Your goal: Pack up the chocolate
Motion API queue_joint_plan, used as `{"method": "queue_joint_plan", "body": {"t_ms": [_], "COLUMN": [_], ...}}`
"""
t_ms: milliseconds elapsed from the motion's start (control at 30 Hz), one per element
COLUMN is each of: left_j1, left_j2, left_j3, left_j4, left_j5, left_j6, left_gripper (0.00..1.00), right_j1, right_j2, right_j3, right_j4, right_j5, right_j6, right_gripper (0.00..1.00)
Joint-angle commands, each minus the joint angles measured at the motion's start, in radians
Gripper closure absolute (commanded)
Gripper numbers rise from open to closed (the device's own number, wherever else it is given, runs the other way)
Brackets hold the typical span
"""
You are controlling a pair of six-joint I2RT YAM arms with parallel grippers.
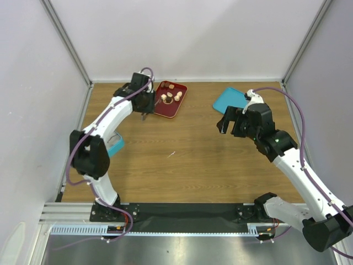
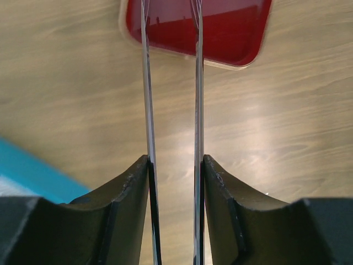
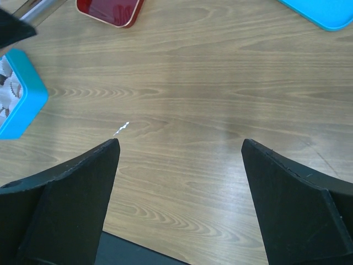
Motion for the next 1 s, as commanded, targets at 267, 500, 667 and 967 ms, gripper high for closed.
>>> {"method": "queue_joint_plan", "body": {"t_ms": [267,500,667,967], "left_j1": [-0.047,-0.076,-0.088,-0.091], "left_j2": [0.186,0.206,0.257,0.271], "left_j3": [0.144,0.107,0.132,0.123], "left_j4": [0.142,0.200,0.187,0.190], "left_j5": [0.034,0.063,0.044,0.010], "left_j6": [0.054,0.055,0.035,0.026], "left_gripper": [0.53,0.53,0.55,0.55], "right_j1": [-0.015,-0.016,-0.018,-0.030], "right_j2": [0.013,0.031,0.036,0.029], "right_j3": [0.026,0.020,0.020,0.007], "right_j4": [0.011,0.019,0.022,0.023], "right_j5": [0.041,0.055,0.055,0.068], "right_j6": [-0.036,-0.045,-0.052,-0.062], "right_gripper": [0.00,0.00,0.00,0.00]}}
